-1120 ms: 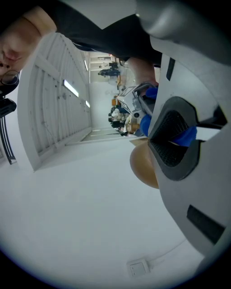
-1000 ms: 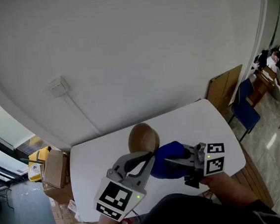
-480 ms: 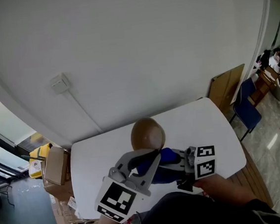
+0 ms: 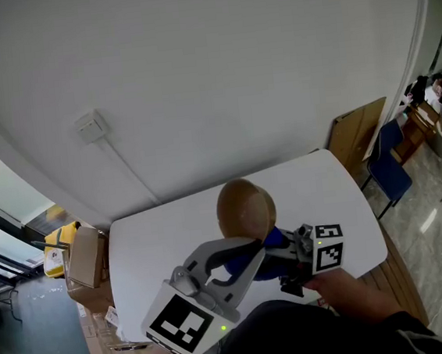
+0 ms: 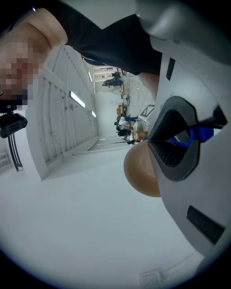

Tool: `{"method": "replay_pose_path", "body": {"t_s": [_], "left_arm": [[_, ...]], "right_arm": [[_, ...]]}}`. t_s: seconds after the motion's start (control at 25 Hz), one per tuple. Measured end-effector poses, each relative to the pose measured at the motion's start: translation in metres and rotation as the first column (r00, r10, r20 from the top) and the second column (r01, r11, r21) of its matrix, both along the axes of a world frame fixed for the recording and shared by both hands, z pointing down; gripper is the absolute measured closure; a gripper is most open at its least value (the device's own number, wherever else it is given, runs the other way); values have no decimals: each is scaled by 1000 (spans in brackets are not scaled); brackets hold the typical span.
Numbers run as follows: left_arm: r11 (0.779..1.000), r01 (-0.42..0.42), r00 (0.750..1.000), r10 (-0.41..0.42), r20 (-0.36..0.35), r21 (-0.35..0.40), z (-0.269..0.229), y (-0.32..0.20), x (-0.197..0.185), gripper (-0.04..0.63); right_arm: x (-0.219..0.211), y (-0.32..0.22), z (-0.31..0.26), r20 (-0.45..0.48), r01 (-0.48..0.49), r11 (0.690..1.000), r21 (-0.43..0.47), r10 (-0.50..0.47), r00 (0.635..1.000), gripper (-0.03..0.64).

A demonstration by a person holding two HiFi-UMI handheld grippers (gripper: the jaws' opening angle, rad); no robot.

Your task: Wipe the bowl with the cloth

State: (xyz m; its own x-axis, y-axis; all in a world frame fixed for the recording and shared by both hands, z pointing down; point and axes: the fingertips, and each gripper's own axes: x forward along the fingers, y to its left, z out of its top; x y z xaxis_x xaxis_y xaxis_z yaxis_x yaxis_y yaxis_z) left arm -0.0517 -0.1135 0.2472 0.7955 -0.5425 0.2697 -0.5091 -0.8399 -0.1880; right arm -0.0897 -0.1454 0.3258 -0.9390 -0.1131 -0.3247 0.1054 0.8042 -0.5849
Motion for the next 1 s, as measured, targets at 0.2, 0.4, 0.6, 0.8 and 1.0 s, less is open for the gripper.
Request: {"method": "replay_pose_path", "body": {"t_s": [0.2,0.4,0.6,0.8,1.0], "left_arm": [[999,-19,1000,20,10,-30,4,8,-9,578],[995,-77,990,84,113,-66,22,19,-10,580],[982,-171,964,183,192,-78,31,38,-8,580],[989,-137,983,142,116,-56,19,29,-16,580],[997,-42,998,44,42,-64,16,10,-23,580]], "right_arm": [[28,-20,6,-14,-86,996,-13,86,996,537],[55,-36,-4,-5,-143,989,23,143,990,535],[67,-44,-13,-10,-157,985,74,158,987,535],[66,-38,-12,-15,-110,991,71,112,994,535],[45,-14,-15,16,-40,998,56,39,999,535]]}}
